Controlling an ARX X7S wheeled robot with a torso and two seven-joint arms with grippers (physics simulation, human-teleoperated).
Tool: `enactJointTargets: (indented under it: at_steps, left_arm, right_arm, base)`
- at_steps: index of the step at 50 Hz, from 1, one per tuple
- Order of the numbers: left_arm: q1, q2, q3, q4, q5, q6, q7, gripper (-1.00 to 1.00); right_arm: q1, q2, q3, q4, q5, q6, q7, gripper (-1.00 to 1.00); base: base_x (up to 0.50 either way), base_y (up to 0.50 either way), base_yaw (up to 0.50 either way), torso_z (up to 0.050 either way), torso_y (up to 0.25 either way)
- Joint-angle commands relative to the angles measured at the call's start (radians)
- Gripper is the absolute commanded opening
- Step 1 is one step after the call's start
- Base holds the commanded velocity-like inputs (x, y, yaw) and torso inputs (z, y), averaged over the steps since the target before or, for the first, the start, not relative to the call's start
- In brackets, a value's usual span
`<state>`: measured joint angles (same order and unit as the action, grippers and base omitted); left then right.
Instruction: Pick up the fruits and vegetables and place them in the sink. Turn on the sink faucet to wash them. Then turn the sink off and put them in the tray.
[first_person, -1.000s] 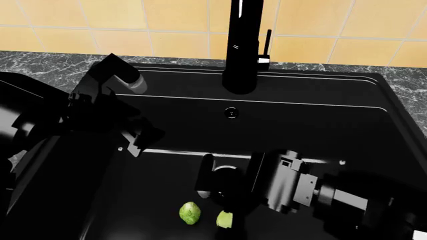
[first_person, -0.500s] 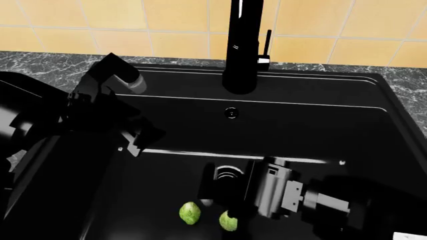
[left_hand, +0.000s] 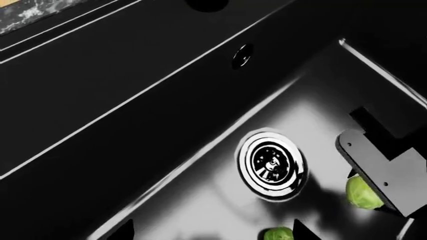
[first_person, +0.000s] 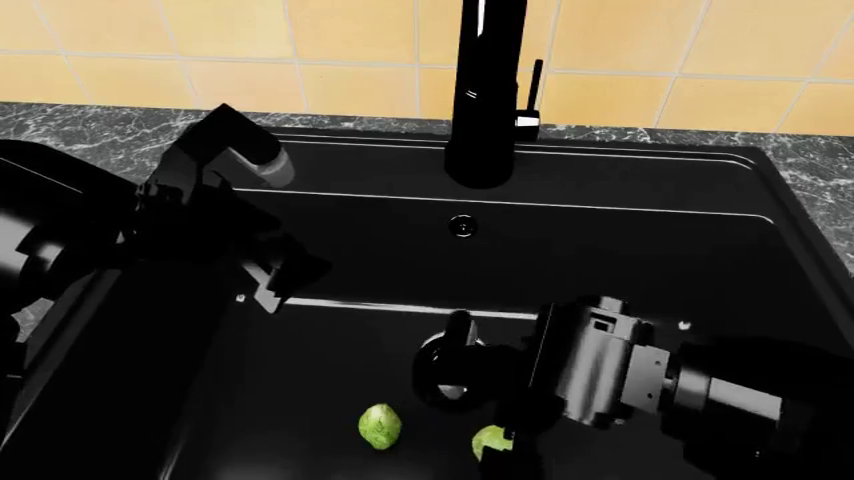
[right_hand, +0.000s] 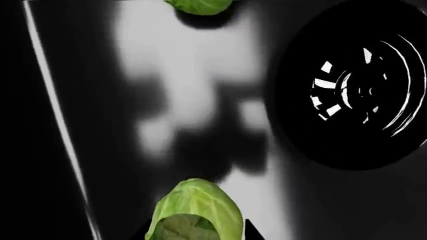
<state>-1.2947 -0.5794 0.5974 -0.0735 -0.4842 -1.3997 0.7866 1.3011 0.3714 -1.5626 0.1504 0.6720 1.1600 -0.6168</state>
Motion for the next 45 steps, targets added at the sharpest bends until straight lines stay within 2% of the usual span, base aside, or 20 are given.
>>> enactJointTargets:
  at_steps: [1, 7, 21, 33, 40, 45]
  left_arm:
    - [-0.018, -0.005, 0.025, 0.014, -0.011, -0.009, 0.015, 1.00]
    - [-0.050, -0.014, 0.126, 0.018, -0.017, -0.014, 0.078, 1.00]
    - [-0.177, 0.006, 0.474, -0.002, 0.008, 0.016, 0.276, 1.00]
    - [-0.182, 0.033, 0.461, -0.052, 0.004, 0.052, 0.281, 1.00]
    - [-0.241, 0.162, 0.613, -0.406, 0.066, 0.267, 0.476, 1.00]
    - [-0.256, 0.252, 0.682, -0.581, 0.104, 0.360, 0.549, 1.00]
  right_arm:
    - [0.067, 0.128, 0.099, -0.172, 0.069, 0.129, 0.086, -1.00]
    - [0.103, 0.168, 0.130, -0.196, 0.078, 0.146, 0.100, -1.00]
    - [0.161, 0.238, 0.235, -0.270, 0.143, 0.225, 0.154, -1.00]
    - [0.165, 0.248, 0.285, -0.283, 0.171, 0.240, 0.190, -1.00]
    - [0.187, 0.246, 0.284, -0.287, 0.172, 0.254, 0.197, -1.00]
    - [0.206, 0.242, 0.278, -0.282, 0.167, 0.253, 0.193, -1.00]
  base:
    - [0.00, 0.00, 0.00, 0.000, 0.000]
    - [0.00, 0.00, 0.00, 0.000, 0.000]
    - [0.00, 0.00, 0.00, 0.000, 0.000]
    - [0.00, 0.00, 0.00, 0.000, 0.000]
    - [0.00, 0.00, 0.00, 0.000, 0.000]
    - [0.00, 0.00, 0.00, 0.000, 0.000]
